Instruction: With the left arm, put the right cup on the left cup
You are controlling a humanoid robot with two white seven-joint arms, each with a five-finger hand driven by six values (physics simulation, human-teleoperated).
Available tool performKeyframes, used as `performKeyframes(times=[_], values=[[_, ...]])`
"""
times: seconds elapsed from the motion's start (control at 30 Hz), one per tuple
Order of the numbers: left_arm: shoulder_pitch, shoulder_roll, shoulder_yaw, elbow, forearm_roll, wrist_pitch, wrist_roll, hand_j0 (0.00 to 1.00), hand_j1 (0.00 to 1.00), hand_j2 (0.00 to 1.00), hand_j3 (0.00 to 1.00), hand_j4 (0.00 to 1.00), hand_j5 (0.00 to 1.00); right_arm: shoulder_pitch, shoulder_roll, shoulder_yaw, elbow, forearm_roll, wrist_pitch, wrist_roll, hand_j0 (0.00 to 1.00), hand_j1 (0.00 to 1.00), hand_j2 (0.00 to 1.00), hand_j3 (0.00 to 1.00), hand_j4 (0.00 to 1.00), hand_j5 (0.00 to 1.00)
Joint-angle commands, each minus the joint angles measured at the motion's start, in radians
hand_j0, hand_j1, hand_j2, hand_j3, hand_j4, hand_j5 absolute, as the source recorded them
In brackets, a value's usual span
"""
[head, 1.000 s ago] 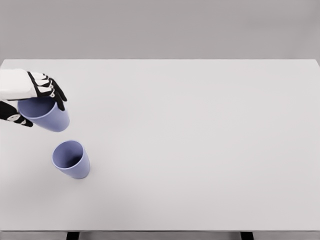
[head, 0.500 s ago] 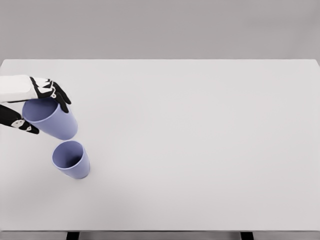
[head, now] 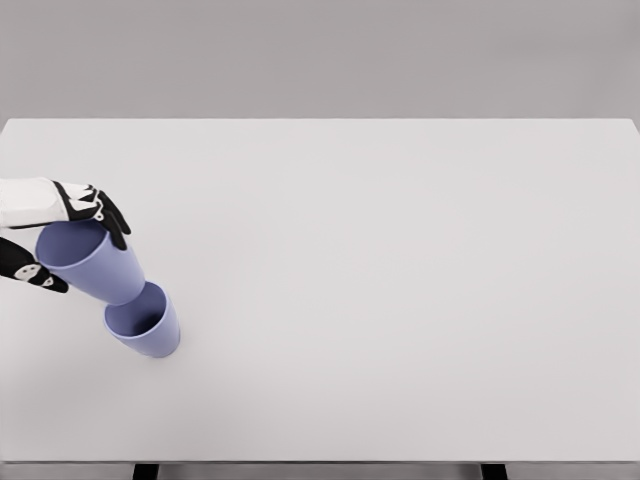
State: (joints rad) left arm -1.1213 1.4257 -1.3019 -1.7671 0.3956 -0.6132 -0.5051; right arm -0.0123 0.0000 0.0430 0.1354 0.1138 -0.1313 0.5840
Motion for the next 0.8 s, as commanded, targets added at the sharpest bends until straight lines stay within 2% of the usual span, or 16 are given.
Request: performKeyframes(times=[0.0,0.17,0.2,0.23,0.33,0.4,0.47,0.77], values=[[0.003,-0.016,0.003,0.0,0.008,0.002,0.002,0.42,0.42,0.42,0.42,0.42,0.42,0.0,0.0,0.0,0.0,0.001,-0.001,0.0,1.0,1.0,1.0,1.0,1.0,1.0],[0.025,-0.013,0.003,0.0,0.008,0.002,0.003,0.43,0.43,0.43,0.43,0.43,0.43,0.0,0.0,0.0,0.0,0.001,-0.001,0.0,1.0,1.0,1.0,1.0,1.0,1.0],[0.025,-0.013,0.003,0.0,0.006,0.002,0.003,0.46,0.46,0.46,0.46,0.46,0.46,0.0,0.0,0.0,0.001,0.001,-0.001,0.0,1.0,1.0,1.0,1.0,1.0,1.0],[0.025,-0.013,0.003,0.0,0.006,0.002,0.003,0.5,0.5,0.5,0.5,0.5,0.5,0.0,0.0,0.0,0.001,0.001,-0.001,0.0,1.0,1.0,1.0,1.0,1.0,1.0],[0.025,-0.011,0.003,0.0,0.005,0.002,0.005,0.86,0.86,0.86,0.86,0.86,0.86,0.0,0.0,0.0,0.0,0.001,-0.001,0.0,1.0,1.0,1.0,1.0,1.0,1.0],[0.025,-0.011,0.004,0.0,0.005,0.002,0.007,0.92,0.92,0.92,0.92,0.92,0.92,0.0,0.0,0.0,0.001,0.001,-0.001,0.0,1.0,1.0,1.0,1.0,1.0,1.0],[0.025,-0.011,0.004,0.002,0.005,0.002,0.037,0.93,0.93,0.93,0.93,0.93,0.93,0.0,0.0,0.0,0.0,0.001,-0.001,0.0,1.0,1.0,1.0,1.0,1.0,1.0],[0.023,-0.014,0.006,0.0,0.005,0.002,0.037,0.93,0.93,0.93,0.93,0.93,0.93,0.0,0.0,0.0,0.0,0.001,-0.001,0.0,1.0,1.0,1.0,1.0,1.0,1.0]])
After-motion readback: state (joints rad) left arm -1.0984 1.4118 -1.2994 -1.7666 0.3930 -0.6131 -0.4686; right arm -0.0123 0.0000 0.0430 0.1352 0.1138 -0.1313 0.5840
